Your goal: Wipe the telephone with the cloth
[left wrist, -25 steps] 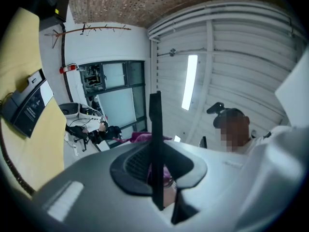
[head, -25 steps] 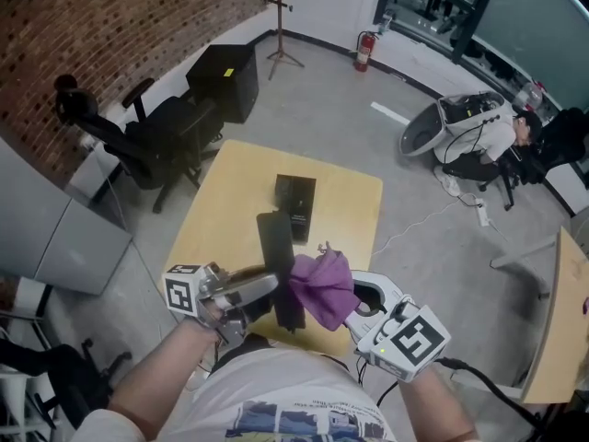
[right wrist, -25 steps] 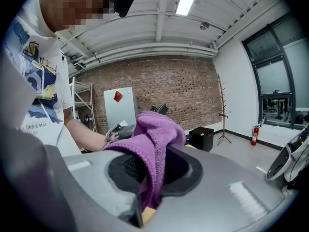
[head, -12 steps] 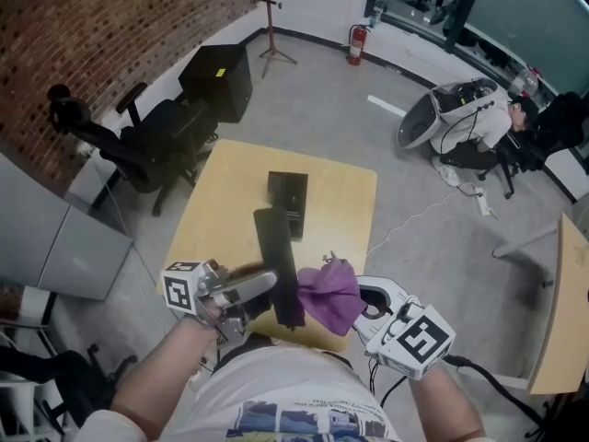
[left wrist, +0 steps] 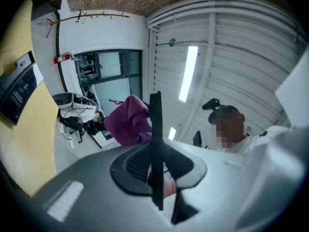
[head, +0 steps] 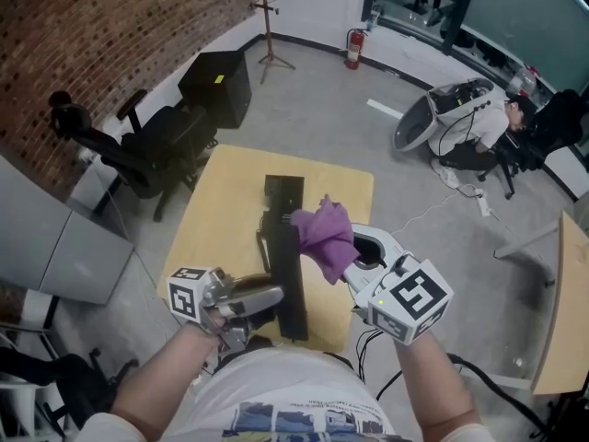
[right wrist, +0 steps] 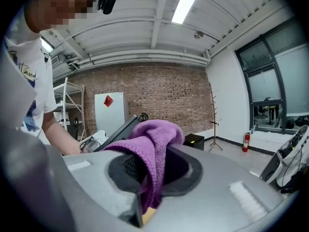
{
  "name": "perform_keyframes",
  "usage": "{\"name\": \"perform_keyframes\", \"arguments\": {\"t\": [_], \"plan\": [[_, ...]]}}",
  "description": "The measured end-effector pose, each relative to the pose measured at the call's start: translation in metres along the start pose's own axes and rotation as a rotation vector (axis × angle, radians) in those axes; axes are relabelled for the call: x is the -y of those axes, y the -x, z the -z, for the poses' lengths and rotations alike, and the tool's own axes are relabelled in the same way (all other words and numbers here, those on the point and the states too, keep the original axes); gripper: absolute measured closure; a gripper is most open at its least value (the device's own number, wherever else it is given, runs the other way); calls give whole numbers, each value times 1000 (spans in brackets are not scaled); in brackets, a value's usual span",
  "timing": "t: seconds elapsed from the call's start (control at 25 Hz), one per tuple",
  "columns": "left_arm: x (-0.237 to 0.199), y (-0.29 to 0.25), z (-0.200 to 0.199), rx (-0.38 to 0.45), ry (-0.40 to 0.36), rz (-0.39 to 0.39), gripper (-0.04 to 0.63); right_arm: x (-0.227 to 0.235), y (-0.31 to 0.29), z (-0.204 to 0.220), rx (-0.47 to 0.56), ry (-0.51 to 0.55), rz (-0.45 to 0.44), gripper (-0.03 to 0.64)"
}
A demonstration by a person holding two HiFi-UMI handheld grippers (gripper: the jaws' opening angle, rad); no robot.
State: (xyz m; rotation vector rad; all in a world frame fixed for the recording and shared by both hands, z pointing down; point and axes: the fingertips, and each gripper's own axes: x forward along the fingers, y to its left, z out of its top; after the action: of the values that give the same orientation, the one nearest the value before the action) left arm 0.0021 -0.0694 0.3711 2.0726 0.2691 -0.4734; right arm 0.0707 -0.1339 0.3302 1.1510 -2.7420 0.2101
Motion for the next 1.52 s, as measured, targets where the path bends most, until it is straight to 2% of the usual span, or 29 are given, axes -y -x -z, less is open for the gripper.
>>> {"name": "perform_keyframes", "arguments": {"t": [0.08,0.32,0.56,0.8,0.96,1.2,1.36,1.52], "plan": [[1,-3,3,-3,0,2,515,-8,-3,-1,-18,10,-14,574],[0,1,-3,23,-9,-5,515,-45,1,17,-27,85,-147,574],[2,1,-8,28,-24,-5,515,-69,17,39,-85,145,-196,575],[2,2,-13,39,-30,-6,515,-84,36,74,-164,136,-238,574],[2,1,-12,25,-24,0,515,-67,40,74,-158,95,-178,574],[6,-6,1,-20,-13,26,515,-17,23,27,-70,43,1,575],[8,-8,8,-37,-4,31,515,-11,12,2,5,12,16,574],[5,-1,6,-19,-8,15,515,-28,7,-1,-17,63,-21,574]]}}
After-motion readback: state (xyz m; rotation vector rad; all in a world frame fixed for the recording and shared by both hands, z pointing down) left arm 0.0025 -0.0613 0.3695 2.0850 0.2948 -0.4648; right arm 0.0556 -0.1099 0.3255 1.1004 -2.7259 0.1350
